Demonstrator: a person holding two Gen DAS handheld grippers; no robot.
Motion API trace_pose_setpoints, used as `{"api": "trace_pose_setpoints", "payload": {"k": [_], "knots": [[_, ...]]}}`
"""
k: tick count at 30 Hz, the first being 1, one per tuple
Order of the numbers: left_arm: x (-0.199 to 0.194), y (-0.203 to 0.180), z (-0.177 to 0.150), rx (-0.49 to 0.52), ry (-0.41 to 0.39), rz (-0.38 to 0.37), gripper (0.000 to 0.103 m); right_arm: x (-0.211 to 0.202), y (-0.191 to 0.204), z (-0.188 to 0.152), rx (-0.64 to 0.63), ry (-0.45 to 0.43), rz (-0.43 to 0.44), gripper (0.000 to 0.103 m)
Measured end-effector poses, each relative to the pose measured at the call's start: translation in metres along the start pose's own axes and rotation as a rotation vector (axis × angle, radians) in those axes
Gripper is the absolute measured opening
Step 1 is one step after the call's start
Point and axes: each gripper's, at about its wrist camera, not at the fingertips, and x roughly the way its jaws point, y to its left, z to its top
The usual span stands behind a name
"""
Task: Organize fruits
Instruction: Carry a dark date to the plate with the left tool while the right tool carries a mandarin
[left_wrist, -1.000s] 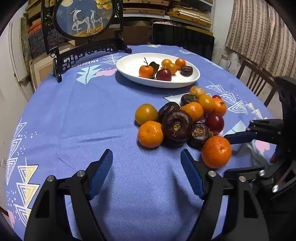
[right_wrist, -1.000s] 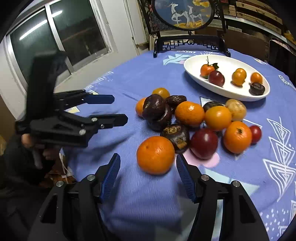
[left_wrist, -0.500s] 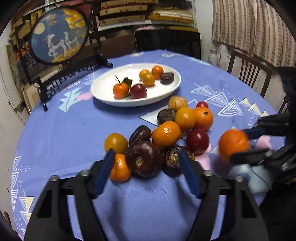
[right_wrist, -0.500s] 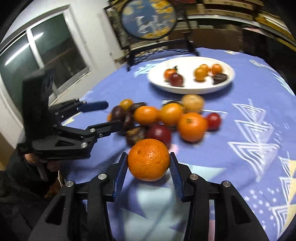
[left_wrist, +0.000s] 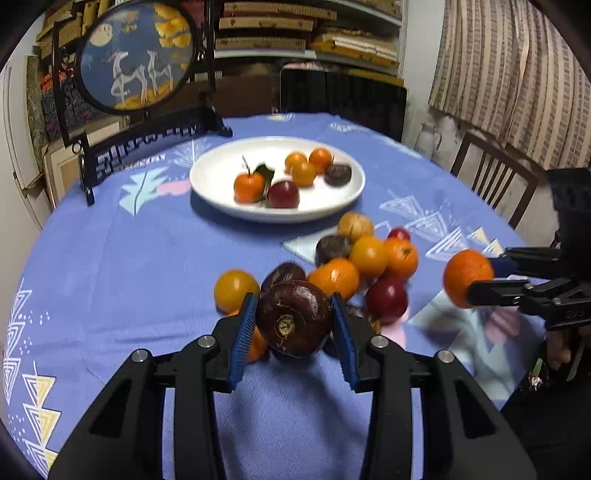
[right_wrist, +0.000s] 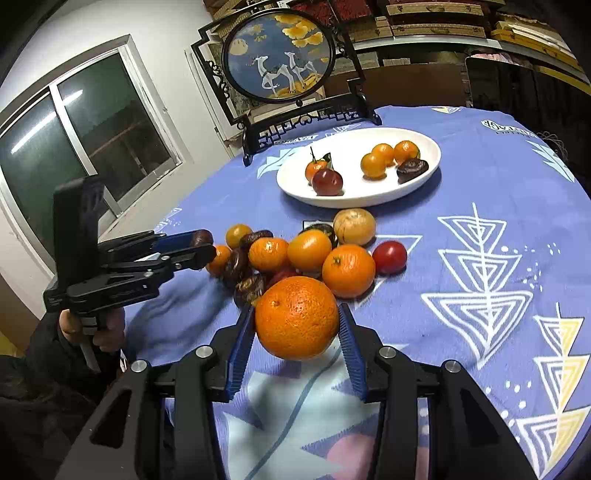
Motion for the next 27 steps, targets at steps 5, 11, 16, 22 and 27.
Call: {"api": "trace_pose_setpoints", "payload": {"k": [5, 11, 16, 22, 27], "knots": [[-0.006, 0.005, 0.024, -0.021, -0.055, -0.014, 0.039, -0.013, -0.008, 0.031, 0.007, -0.057, 0.001, 0.045], [0.027, 0.025, 0.079, -0.040, -0.053, -0.016, 0.039, -0.004, -0.026, 0.089, 0.029, -0.096, -0.015, 0.045], [0.074, 0.046, 0.136, -0.084, -0.029, -0.009, 0.039, 0.043, -0.044, 0.133, 0.033, -0.054, -0.045, 0.045], [0.140, 0.070, 0.174, -0.143, 0.068, 0.012, 0.043, 0.101, -0.067, 0.152, 0.052, 0.004, -0.104, 0.049], [0.135, 0.084, 0.165, -0.218, 0.064, 0.005, 0.061, 0.085, -0.069, 0.146, 0.054, -0.058, -0.128, 0.058]]}}
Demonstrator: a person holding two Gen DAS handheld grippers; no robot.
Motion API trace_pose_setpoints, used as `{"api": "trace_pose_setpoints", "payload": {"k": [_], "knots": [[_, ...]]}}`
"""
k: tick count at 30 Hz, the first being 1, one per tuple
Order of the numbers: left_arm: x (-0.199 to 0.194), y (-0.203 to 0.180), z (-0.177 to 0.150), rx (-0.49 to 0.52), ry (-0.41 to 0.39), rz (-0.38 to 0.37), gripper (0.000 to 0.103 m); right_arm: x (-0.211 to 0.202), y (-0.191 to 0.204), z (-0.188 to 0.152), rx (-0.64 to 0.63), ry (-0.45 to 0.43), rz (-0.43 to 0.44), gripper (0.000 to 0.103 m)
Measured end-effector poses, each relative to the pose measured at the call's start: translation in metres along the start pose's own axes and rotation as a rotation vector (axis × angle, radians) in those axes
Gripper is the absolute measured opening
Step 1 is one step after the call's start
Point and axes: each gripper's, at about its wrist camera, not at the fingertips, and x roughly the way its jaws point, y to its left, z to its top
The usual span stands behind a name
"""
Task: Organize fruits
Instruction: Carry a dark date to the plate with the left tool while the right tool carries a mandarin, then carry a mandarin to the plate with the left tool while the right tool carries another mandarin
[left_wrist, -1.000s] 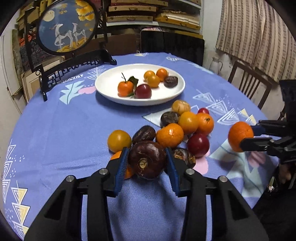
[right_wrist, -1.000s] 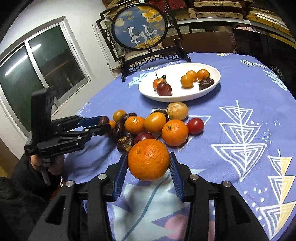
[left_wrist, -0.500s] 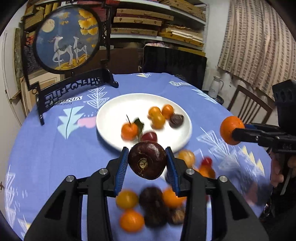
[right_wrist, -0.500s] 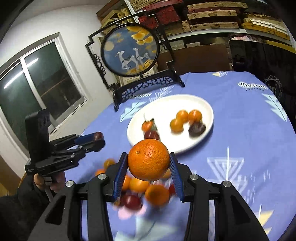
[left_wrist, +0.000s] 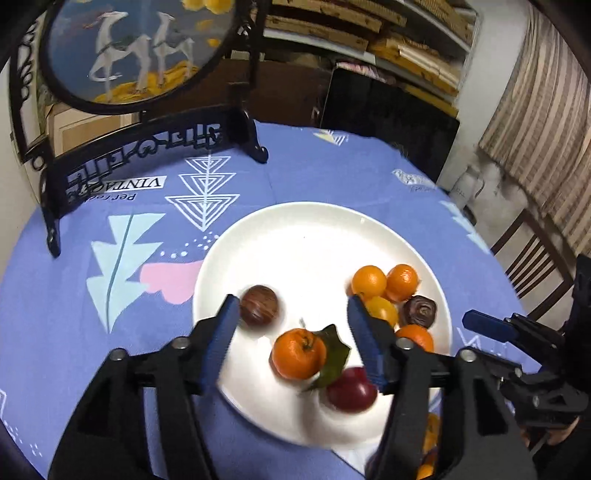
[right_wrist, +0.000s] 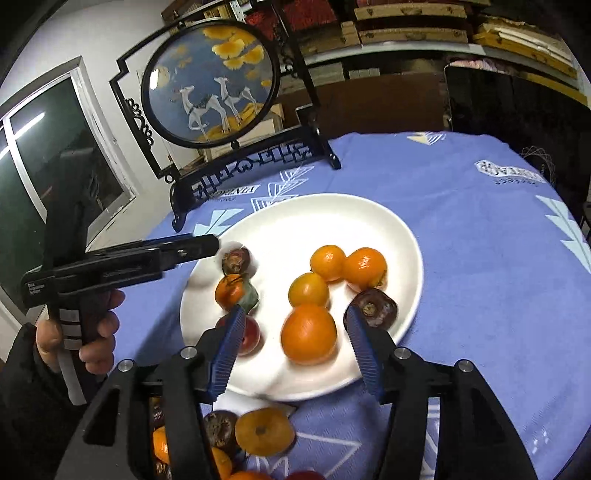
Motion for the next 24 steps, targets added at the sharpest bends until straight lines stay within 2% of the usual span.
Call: {"api": "trace_pose_setpoints", "payload": {"k": [2, 4, 5, 9, 13, 18, 20, 21, 24], "knots": [[-0.016, -0.001, -0.013, 0.016, -0.001, -0.019, 0.063, -0.012, 0.000, -0.008, -0.001, -0.011, 0.002, 0.058], [-0.035, -0.003, -0.033, 0.055, -0.007, -0.007, 0.073, -0.023, 0.001, -0.018, -0.009, -0.012, -0.001, 0.058], [-0.048, -0.006, -0.049, 0.093, -0.012, 0.007, 0.074, -0.028, 0.001, -0.024, -0.010, -0.011, -0.004, 0.059], [-0.078, -0.005, -0.099, 0.160, 0.010, 0.004, 0.074, -0.050, -0.001, -0.049, 0.012, -0.013, 0.000, 0.062], [-0.101, -0.003, -0.151, 0.232, 0.021, 0.047, 0.074, -0.070, -0.001, -0.075, 0.022, -0.018, -0.013, 0.062], [-0.111, 0.004, -0.187, 0.257, 0.028, 0.064, 0.074, -0.086, 0.000, -0.096, 0.028, -0.010, -0.024, 0.062], [-0.108, 0.005, -0.194, 0.238, 0.042, 0.066, 0.070, -0.088, 0.001, -0.102, 0.035, -0.004, -0.024, 0.062], [-0.104, 0.005, -0.194, 0.233, 0.054, 0.070, 0.058, -0.089, 0.003, -0.103, 0.037, -0.002, -0.025, 0.062], [-0.092, 0.000, -0.196, 0.221, 0.080, 0.046, 0.046, -0.090, 0.007, -0.109, 0.032, 0.005, -0.022, 0.062]]}}
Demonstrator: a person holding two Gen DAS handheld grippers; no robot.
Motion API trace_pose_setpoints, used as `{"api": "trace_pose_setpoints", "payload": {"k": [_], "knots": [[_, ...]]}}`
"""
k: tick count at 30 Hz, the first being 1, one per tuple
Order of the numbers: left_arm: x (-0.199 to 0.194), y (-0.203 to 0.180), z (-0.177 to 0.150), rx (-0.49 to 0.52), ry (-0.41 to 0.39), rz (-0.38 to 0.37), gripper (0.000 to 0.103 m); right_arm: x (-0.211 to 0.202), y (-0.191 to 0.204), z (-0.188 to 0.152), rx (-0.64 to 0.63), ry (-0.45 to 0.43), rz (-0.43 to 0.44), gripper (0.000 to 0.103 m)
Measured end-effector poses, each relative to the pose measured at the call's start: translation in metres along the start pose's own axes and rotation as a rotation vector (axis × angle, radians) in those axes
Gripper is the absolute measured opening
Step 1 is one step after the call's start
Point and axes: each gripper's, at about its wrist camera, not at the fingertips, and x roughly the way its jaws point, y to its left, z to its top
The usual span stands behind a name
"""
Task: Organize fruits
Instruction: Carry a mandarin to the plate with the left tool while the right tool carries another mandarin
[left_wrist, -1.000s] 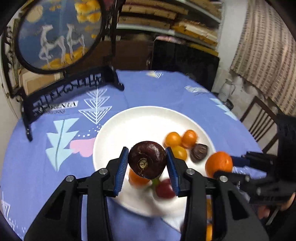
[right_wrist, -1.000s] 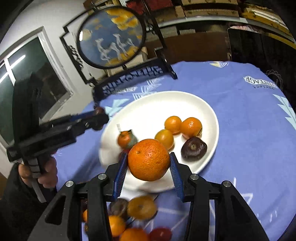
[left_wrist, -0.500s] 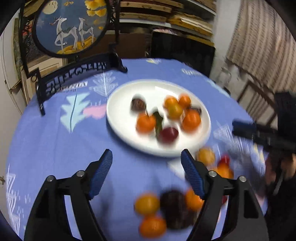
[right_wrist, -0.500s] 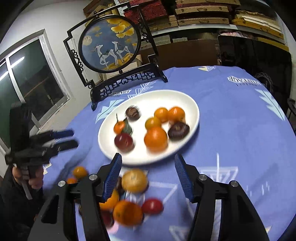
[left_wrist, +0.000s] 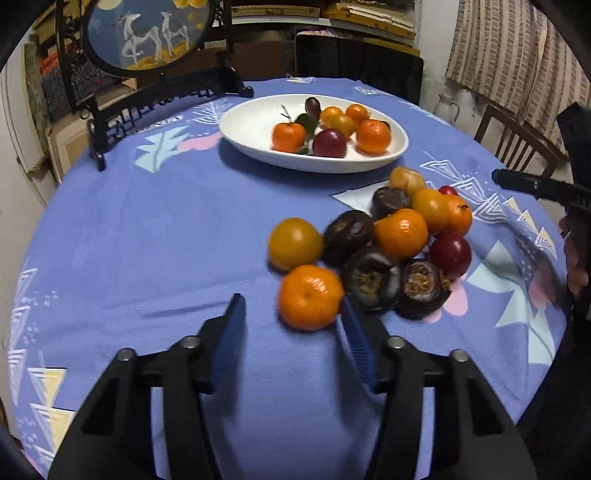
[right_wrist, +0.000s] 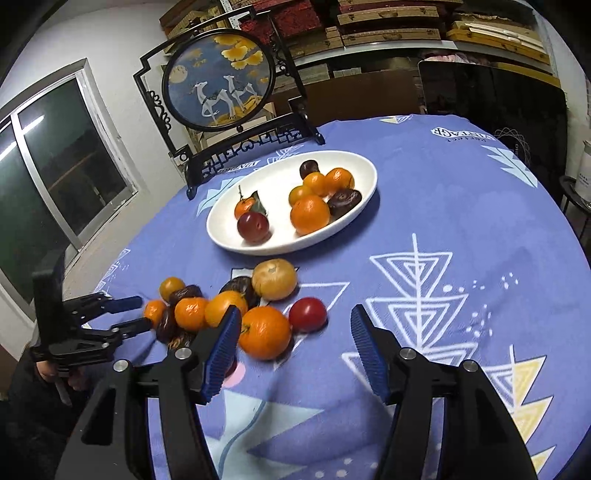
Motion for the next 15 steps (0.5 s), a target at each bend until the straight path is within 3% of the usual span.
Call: {"api": "trace_pose_setpoints", "payload": {"k": [6, 12, 15], "knots": [[0.009, -0.005, 0.001, -0.013, -0.002, 0.001, 0.037, 0.000, 0.003, -0.008, -0.024, 0.027, -0.008, 0.062], [-0.023, 0.010, -0.002, -0.097, -0.180, -0.051, 0.036, 0.015, 0.021, -0.016, -0.146, 0.087, -0.068, 0.062], [-0.019, 0.021, -0.003, -0.159, -0.162, -0.065, 0.036, 0.024, 0.028, -0.014, -0.172, 0.105, -0.072, 0.061]]}}
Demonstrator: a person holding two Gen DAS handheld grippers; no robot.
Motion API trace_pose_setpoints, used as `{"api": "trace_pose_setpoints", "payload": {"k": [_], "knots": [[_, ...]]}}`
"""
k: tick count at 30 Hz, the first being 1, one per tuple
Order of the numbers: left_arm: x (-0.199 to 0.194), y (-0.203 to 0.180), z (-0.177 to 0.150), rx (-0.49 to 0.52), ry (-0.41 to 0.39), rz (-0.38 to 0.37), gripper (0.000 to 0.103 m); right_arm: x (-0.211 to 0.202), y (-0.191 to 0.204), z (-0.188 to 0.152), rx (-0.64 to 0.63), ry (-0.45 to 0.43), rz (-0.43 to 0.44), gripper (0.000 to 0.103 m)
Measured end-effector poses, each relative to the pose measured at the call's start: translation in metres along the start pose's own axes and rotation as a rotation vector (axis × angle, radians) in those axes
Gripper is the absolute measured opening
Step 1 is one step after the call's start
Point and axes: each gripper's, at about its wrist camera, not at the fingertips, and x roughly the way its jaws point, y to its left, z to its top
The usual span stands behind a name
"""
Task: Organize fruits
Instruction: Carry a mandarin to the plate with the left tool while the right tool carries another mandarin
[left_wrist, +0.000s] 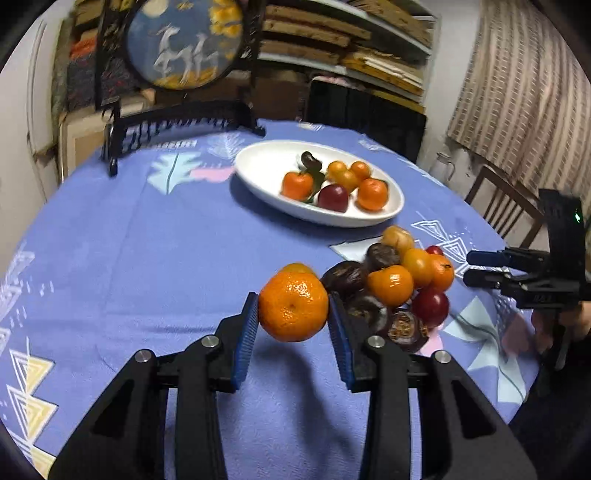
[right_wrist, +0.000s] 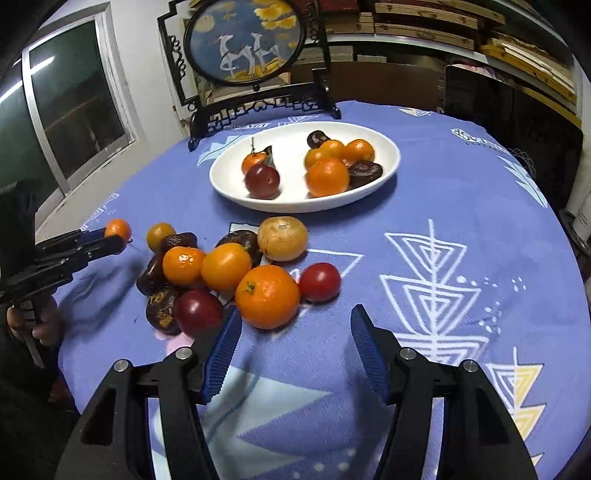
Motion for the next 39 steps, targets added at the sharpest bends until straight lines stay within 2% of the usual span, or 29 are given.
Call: {"api": "trace_pose_setpoints", "payload": {"k": [5, 6, 12, 16, 21, 26, 29, 35, 39], "knots": [[0.003, -0.004, 0.000, 0.013, 0.014, -0.004, 0.037, 0.016, 0.025, 0.006, -0.098, 0.018, -0.003, 0.060], [0.003, -0.005, -0.001, 0.014, 0.015, -0.004, 0.037, 0.020, 0.026, 0.008, -0.095, 0.022, -0.004, 0.056], [0.003, -0.001, -0.001, -0.006, 0.012, -0.015, 0.037, 0.035, 0.027, 0.015, -0.089, 0.043, -0.035, 0.045], [0.002, -0.001, -0.002, -0.008, 0.006, -0.018, 0.037, 0.032, 0.021, 0.013, -0.058, 0.038, -0.026, 0.043], [-0.005, -0.002, 0.008, -0.012, -0.006, -0.016, 0.037, 0.002, 0.013, 0.022, -0.022, -0.033, 0.029, 0.043], [-0.006, -0.011, 0.050, 0.009, -0.038, -0.042, 0.037, -0.022, -0.008, 0.059, 0.017, -0.101, 0.050, 0.043], [0.007, -0.016, 0.089, 0.024, -0.046, -0.056, 0.037, -0.022, -0.014, 0.087, 0.027, -0.128, 0.078, 0.043], [0.073, -0.011, 0.151, -0.017, 0.017, -0.039, 0.037, 0.025, -0.023, 0.154, 0.060, -0.127, 0.114, 0.043], [0.120, -0.005, 0.169, -0.024, 0.067, 0.006, 0.037, 0.069, -0.027, 0.183, 0.093, -0.107, 0.133, 0.043]]}}
